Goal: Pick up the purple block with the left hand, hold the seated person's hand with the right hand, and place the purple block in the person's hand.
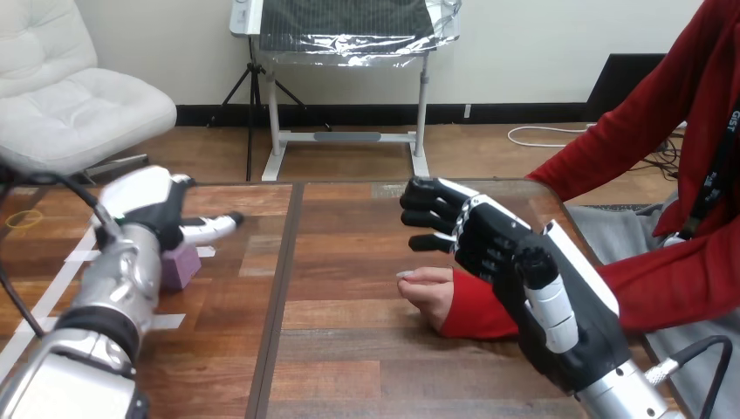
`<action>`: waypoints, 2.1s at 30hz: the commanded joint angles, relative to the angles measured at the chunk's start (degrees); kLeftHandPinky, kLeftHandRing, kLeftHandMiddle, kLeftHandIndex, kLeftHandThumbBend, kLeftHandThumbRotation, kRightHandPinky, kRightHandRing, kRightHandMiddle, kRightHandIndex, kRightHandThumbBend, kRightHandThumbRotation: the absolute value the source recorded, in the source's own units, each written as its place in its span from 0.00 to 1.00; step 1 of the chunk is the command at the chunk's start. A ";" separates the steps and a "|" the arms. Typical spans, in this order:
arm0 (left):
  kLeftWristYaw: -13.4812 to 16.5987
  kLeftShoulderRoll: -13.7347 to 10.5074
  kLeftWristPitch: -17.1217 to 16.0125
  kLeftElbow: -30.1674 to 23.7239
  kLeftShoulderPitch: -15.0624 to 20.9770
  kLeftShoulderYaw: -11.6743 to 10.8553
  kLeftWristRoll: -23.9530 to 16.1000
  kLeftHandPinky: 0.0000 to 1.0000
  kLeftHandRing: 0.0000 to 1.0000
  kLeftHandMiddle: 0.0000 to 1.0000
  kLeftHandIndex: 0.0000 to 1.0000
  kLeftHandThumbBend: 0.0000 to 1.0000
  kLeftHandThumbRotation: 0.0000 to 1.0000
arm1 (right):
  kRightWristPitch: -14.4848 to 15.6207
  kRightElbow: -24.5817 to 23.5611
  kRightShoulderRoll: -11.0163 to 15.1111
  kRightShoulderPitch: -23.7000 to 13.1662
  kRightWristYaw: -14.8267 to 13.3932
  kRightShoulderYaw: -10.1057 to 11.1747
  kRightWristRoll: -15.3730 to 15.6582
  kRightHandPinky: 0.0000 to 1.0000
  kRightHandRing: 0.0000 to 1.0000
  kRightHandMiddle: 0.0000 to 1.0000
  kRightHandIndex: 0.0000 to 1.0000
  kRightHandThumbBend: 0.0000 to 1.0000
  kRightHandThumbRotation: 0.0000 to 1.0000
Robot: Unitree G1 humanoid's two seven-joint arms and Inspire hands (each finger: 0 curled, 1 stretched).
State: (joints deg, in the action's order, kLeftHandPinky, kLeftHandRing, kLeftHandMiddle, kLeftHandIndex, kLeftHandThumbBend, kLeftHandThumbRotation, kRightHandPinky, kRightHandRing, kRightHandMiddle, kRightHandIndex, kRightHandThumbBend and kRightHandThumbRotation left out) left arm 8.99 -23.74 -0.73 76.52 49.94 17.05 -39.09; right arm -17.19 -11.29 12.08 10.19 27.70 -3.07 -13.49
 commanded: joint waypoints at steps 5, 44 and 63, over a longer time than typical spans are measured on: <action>1.87 -1.84 1.44 0.30 5.93 2.06 -0.66 0.89 0.93 0.94 0.91 0.64 0.67 | -0.09 -3.78 1.24 -2.04 0.27 1.06 -1.07 0.79 0.84 0.85 0.84 0.92 1.00; -3.74 -1.75 4.52 0.72 5.28 5.51 0.14 0.89 0.93 0.94 0.91 0.66 0.76 | -1.40 -4.80 1.86 -1.63 0.01 0.83 -0.72 0.74 0.80 0.81 0.81 0.93 1.00; -7.57 -0.86 4.35 0.54 4.70 5.89 0.47 0.90 0.93 0.93 0.91 0.68 0.79 | -1.52 -6.33 1.85 -1.43 0.07 0.81 -1.19 0.71 0.78 0.79 0.79 0.93 1.00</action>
State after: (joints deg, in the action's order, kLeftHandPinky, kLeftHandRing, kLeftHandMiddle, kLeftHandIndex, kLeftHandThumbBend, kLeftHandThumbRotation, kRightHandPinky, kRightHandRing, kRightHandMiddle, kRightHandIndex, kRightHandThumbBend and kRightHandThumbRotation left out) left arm 1.79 -24.60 3.93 77.44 51.40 22.27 -38.81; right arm -17.55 -14.19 13.77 10.23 27.77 -3.04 -13.58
